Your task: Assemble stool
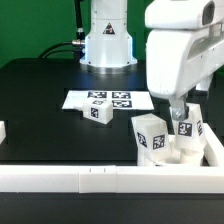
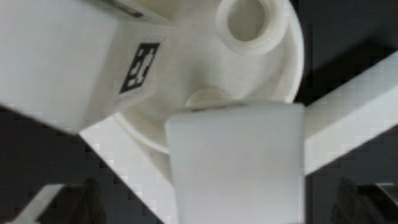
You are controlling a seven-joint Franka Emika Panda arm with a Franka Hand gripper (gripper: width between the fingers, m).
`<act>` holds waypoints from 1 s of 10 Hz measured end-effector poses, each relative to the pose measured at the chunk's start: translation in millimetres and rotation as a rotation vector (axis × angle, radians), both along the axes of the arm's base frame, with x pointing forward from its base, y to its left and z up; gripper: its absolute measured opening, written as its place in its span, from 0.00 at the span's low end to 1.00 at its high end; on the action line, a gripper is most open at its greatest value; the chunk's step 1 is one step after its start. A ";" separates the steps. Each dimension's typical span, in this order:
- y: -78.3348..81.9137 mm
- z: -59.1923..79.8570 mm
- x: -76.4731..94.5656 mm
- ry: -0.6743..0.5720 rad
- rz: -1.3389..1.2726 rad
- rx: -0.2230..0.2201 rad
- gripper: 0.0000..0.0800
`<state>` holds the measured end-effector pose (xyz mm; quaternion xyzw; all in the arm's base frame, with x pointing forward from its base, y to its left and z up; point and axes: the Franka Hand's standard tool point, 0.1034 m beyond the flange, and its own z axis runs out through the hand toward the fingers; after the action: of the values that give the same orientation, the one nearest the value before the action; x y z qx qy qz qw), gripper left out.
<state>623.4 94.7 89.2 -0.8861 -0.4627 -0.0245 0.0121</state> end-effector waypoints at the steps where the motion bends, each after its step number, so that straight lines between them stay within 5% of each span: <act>1: 0.9 -4.8 3.3 0.001 0.000 0.000 0.81; 4: -0.1 -15.4 3.7 0.005 -0.045 0.000 0.81; 5: -0.3 -16.1 3.3 0.008 -0.071 0.000 0.68; 6: -0.8 -16.4 3.2 0.009 -0.082 0.001 0.68; 7: -0.6 -16.5 3.1 0.012 -0.154 0.004 0.46; 10: -0.2 -14.2 7.1 0.020 -0.490 0.024 0.42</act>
Offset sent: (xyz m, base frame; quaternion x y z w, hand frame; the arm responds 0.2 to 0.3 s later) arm 0.0000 0.0000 0.0000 0.0000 0.0000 0.0000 1.0000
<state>630.6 94.5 75.0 -0.9718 -0.2336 -0.0234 0.0212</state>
